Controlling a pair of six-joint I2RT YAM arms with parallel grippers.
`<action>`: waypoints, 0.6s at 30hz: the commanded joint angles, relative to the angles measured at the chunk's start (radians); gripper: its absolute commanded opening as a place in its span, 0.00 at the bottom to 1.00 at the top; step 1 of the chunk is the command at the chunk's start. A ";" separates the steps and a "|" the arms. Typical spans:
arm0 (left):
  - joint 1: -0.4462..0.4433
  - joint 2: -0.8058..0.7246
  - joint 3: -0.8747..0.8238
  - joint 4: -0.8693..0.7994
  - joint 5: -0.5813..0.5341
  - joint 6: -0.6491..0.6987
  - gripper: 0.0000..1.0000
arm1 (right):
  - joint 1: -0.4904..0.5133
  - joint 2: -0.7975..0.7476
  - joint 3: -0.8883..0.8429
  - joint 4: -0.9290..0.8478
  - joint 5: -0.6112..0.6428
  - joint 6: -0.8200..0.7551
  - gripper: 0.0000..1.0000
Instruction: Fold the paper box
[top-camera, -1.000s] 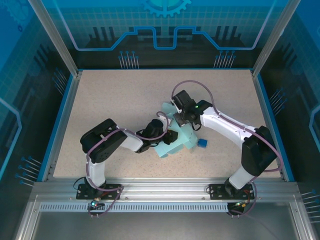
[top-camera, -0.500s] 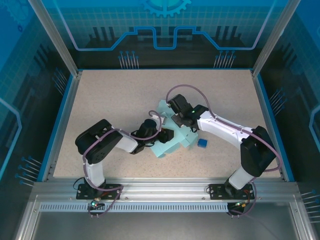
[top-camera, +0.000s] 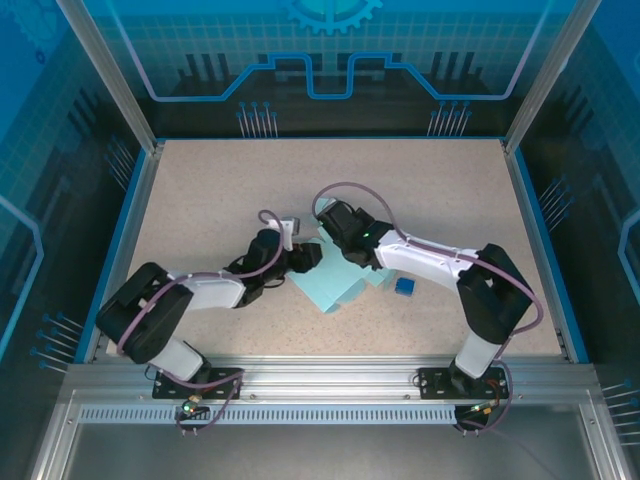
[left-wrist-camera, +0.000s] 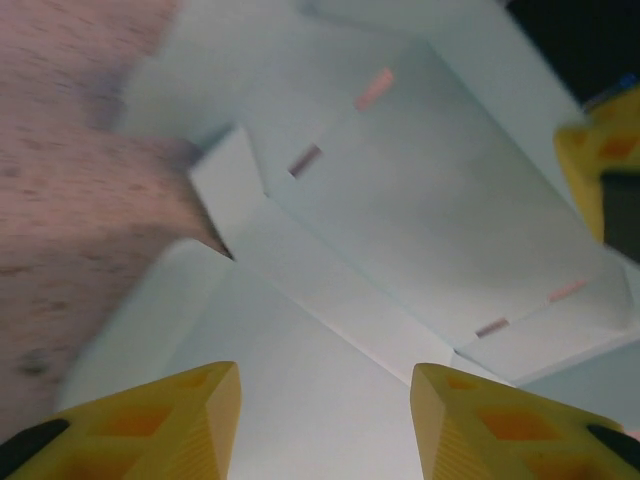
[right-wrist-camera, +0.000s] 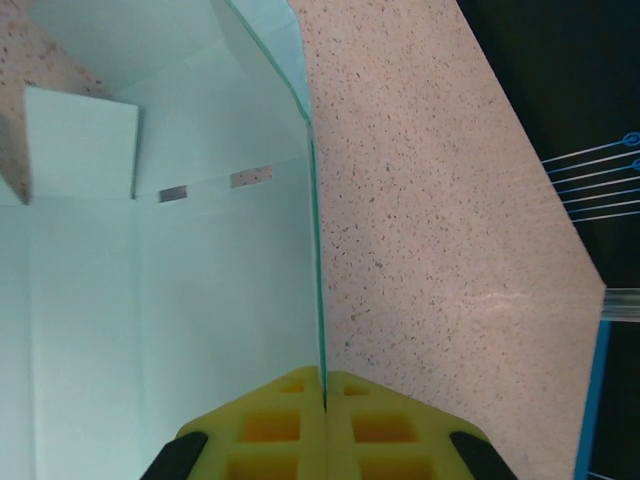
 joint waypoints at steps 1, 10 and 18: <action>0.043 -0.079 -0.040 -0.145 -0.048 -0.027 0.50 | 0.023 0.027 -0.023 0.094 0.102 -0.051 0.00; 0.104 -0.218 -0.046 -0.284 -0.093 0.004 0.52 | 0.050 0.058 -0.087 0.282 0.197 -0.184 0.00; 0.108 -0.255 -0.020 -0.329 -0.083 0.036 0.56 | 0.032 0.008 -0.034 0.147 0.091 -0.153 0.00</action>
